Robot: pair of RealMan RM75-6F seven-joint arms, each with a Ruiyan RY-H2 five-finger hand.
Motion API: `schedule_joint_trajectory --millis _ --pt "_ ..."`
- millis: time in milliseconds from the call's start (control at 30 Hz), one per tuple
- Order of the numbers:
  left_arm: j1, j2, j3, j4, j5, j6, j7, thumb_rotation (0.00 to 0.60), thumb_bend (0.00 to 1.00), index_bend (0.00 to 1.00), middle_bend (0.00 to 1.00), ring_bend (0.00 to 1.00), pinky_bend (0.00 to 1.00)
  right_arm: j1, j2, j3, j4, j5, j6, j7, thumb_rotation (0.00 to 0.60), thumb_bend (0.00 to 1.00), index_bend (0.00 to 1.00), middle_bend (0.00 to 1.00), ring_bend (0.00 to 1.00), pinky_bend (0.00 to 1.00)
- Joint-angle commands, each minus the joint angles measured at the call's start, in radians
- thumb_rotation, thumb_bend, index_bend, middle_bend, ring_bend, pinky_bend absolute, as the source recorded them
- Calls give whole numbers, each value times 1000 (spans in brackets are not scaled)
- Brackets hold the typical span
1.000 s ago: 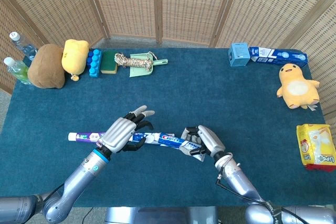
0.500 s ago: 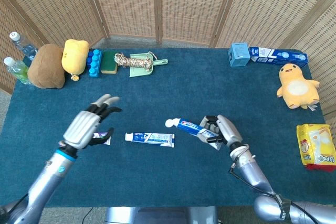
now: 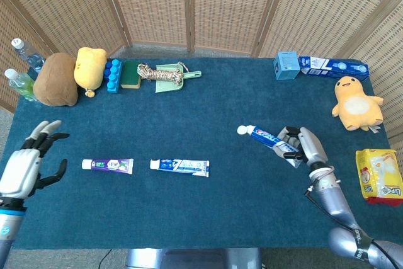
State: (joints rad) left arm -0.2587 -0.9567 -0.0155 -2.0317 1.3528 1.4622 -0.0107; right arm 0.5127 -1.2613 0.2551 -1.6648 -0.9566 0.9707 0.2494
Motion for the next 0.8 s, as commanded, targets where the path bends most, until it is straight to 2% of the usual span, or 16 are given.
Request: schedule_joint_trajectory --millis 33,267,333,500,633,800 --pt "17 2 1 15 -15 4 -19 600 437 234 114 0 126 -17 9 -9 34 -20 -7 14 600 451 767 632 574 508" --pt "40 -14 -8 38 -22 -2 -28 600 437 234 111 0 120 -30 5 -24 83 -57 -18 20 600 410 594 486 399 340" --pt "44 -19 -10 42 -24 -5 -27 600 437 234 110 0 118 -36 -1 -24 90 -67 -17 34 600 361 527 445 345 309" --pt "48 -27 -17 44 -33 -23 -24 600 436 225 103 0 113 -47 -24 -28 104 -126 -13 88 594 253 370 335 210 273" --pt "49 -31 -23 42 -36 -35 -17 600 435 215 97 0 107 -48 -37 -27 109 -151 -11 105 536 217 236 248 125 257" --pt "51 -32 -29 42 -40 -47 -7 600 429 206 85 0 98 -54 -46 -19 109 -183 15 120 497 192 162 198 81 252"
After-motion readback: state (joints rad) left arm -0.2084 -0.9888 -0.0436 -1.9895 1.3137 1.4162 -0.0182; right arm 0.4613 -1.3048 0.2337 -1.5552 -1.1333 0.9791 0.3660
